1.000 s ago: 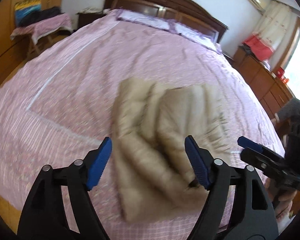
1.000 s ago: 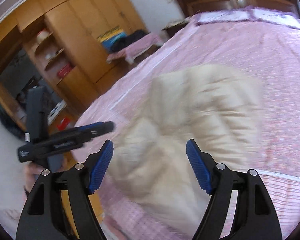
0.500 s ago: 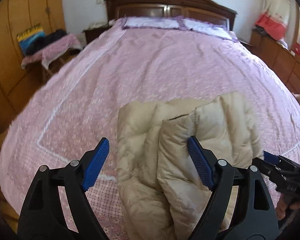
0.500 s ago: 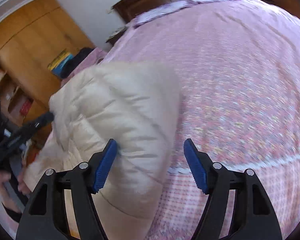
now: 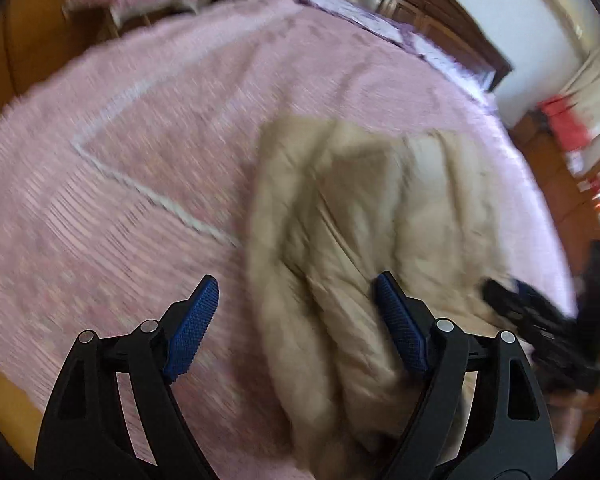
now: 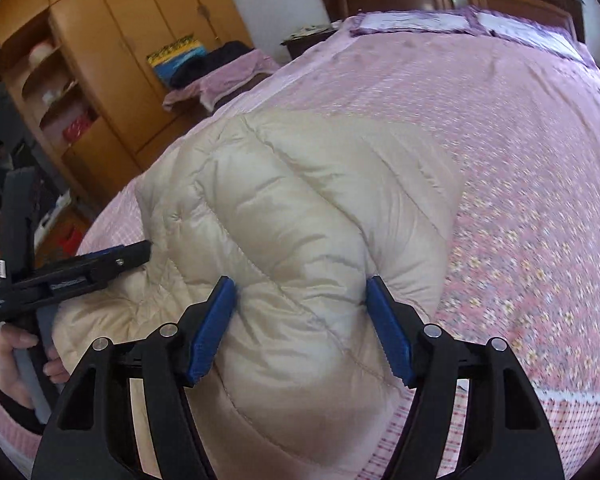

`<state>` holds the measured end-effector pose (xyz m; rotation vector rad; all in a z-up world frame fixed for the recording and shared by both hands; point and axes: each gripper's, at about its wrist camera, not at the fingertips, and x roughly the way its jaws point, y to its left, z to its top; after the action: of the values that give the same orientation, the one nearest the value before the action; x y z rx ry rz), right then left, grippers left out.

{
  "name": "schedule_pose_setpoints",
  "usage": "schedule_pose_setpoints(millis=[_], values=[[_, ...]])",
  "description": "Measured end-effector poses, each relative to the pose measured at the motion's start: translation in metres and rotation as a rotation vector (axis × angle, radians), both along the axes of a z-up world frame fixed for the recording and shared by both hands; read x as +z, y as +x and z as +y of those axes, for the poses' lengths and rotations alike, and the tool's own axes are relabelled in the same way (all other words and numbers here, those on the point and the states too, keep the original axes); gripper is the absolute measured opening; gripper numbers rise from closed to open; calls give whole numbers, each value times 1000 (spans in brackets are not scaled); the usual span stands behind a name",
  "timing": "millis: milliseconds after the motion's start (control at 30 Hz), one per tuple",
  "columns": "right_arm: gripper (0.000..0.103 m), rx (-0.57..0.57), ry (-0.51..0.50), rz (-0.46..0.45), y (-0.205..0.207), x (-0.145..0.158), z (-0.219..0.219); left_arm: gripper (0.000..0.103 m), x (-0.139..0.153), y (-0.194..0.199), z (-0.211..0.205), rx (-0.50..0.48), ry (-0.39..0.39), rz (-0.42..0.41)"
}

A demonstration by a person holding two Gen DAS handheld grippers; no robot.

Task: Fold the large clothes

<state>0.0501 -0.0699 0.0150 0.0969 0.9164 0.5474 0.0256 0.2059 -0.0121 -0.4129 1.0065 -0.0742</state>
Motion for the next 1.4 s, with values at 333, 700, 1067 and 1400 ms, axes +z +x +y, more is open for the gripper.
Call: schedule_pose_setpoints(millis=[333,700,1067,1400], values=[[73,-2,56,32,-4,6,-15,80,-18,-13,-10,-32,-26,30],[85,-52,286,350,-7,-25,-72,71,-44,-22,-7,-55,-192,87],[88,-13,538,493,6,-67,-68,54,-54,-17,-8,-83,-341,93],[61,62,599,432,6,-54,-68,31,-48,-5,-22,-176,-482,-1]])
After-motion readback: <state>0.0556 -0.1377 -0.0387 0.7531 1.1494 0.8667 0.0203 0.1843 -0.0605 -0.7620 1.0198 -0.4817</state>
